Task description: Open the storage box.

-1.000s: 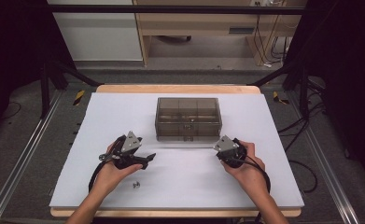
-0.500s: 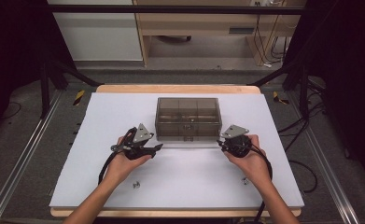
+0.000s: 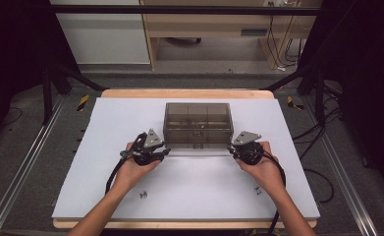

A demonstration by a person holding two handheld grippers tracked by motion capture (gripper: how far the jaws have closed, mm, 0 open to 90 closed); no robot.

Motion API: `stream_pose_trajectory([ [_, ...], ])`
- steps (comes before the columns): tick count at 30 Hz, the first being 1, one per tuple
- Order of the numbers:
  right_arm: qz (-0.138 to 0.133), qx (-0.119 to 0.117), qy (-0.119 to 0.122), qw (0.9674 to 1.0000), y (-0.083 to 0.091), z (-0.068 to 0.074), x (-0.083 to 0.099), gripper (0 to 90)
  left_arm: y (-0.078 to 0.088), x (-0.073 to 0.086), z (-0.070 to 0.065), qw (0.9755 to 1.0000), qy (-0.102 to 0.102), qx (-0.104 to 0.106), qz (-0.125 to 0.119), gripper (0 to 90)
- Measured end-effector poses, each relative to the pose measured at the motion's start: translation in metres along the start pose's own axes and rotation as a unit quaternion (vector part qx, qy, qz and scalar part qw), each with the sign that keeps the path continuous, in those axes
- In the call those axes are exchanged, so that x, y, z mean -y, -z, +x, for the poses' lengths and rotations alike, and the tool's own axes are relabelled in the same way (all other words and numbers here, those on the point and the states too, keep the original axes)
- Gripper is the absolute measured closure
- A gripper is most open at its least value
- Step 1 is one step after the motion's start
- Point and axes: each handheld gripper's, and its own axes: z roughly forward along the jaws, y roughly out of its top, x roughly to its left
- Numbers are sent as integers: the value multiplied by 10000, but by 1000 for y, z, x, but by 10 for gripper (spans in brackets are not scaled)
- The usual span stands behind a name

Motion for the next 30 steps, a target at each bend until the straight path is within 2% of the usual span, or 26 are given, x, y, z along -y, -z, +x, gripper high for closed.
stream_pose_trajectory([
  [6,40,-6,31,10000,0,-1,-2,784,0,0,1,10000,0,-4,19,731],
  [12,82,-74,7,9999,1,-3,-3,797,1,0,0,10000,-18,-50,57,774],
  [30,129,-162,20,9998,14,8,3,799,15,6,-15,9997,-189,11,126,800],
])
